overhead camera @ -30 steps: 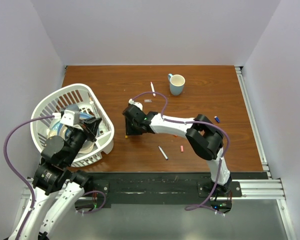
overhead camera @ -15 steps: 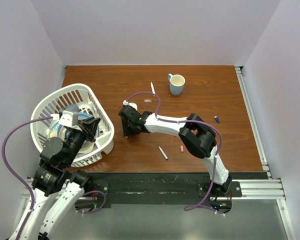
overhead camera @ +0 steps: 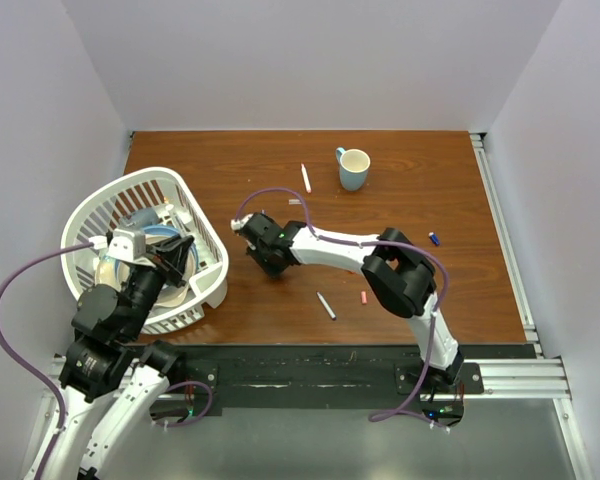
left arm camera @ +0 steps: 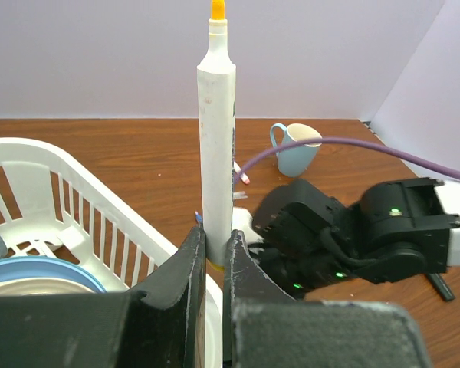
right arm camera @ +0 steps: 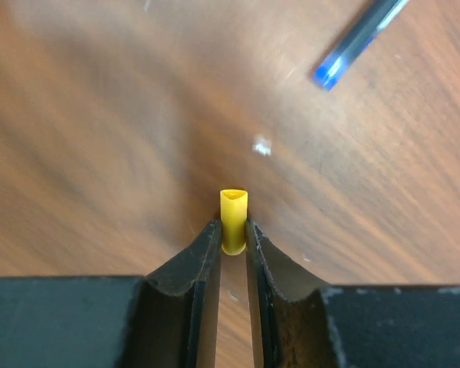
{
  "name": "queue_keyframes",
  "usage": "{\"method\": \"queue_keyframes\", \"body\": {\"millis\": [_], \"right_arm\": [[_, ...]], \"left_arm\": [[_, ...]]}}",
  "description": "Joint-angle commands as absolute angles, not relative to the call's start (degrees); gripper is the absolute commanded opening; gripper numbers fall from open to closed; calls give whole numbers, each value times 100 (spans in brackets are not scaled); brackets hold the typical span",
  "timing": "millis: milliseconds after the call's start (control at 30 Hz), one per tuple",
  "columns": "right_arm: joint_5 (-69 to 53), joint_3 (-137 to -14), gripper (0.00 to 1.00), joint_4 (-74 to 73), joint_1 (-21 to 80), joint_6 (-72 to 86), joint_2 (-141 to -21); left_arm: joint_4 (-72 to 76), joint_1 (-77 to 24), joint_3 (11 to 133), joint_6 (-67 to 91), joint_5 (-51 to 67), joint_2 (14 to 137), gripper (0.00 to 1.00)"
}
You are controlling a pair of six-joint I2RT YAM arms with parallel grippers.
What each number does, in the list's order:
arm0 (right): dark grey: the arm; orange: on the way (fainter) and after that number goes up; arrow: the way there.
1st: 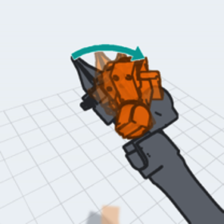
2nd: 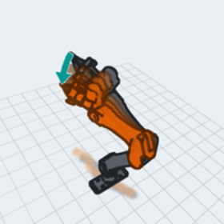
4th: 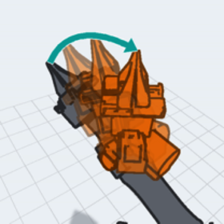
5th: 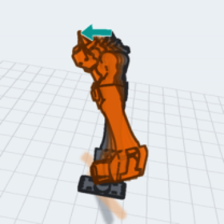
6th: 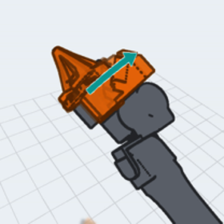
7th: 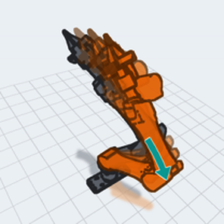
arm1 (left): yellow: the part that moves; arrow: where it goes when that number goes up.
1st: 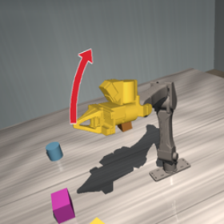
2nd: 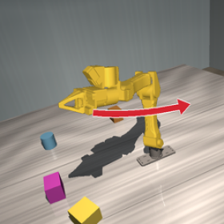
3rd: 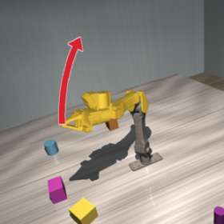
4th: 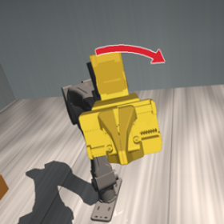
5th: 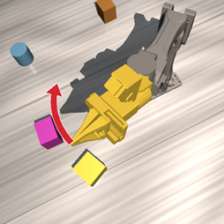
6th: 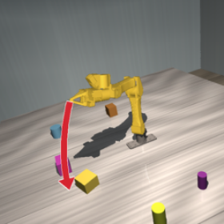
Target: Insert the pens into the pen caps
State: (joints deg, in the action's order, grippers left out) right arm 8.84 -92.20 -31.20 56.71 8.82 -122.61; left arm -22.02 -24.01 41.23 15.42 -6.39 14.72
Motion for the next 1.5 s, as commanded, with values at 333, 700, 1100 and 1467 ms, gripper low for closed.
{"method": "queue_keyframes", "body": {"millis": [333, 700, 1100, 1467], "right_arm": [[-922, -7786, 16, -4340, 5318, -4675, -10854], [-783, -7655, 19, -3850, 5221, -5300, -11083], [-221, -7551, 38, -2806, 5221, -4653, -10320], [1499, -7697, 46, -2747, 5194, 1303, -9535]], "left_arm": [[-2013, -2408, 4043, 1538, -712, 1468, 0], [-2022, -2408, 4043, 1547, -782, 1468, 0], [-2004, -2408, 4034, 1521, -712, 1415, 0], [-1960, -2408, 4034, 1503, -510, 1398, 0]]}}
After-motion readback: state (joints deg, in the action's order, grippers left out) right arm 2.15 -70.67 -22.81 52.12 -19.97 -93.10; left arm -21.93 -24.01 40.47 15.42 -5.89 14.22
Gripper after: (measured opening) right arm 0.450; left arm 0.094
